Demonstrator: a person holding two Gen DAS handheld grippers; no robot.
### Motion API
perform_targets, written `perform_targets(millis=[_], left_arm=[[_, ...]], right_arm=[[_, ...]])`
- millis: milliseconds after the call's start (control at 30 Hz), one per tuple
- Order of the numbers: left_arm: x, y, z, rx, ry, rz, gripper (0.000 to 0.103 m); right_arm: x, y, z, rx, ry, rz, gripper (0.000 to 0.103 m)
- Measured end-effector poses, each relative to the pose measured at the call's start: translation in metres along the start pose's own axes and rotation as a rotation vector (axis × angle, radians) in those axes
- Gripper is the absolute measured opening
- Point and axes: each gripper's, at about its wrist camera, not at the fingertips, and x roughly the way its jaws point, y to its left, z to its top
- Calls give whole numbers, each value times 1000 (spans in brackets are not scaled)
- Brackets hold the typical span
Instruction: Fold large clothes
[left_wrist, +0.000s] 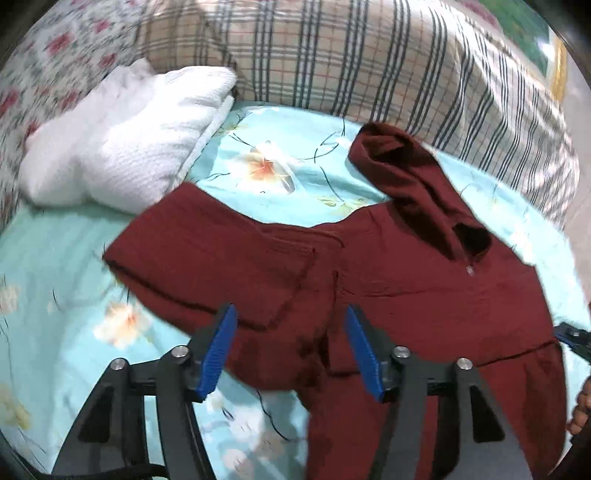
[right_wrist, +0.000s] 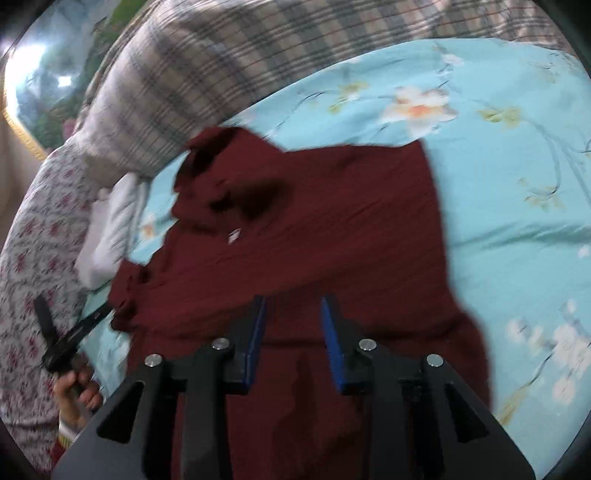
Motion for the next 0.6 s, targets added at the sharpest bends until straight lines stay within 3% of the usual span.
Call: perform_targets(millis=[167,233,300,333,400,600], left_arm=[[41,1,13,81,82,92,64],[59,9,11,92,125,115,59],[67,17,11,73,129,99,25],[68,21,12,59,127,85,19],[61,28,16,29,94,54,14],[21,20,20,-28,2,-47,12]], right_arm=[[12,13,-14,3,49,33,32],[15,14,-15,2,59,33,32],[14,16,-18,1,64,34,32],[15,16,-19,0,67,36,32],[15,18,-21,-3,69,40,32],[17,28,-24,-19,75,85,32]])
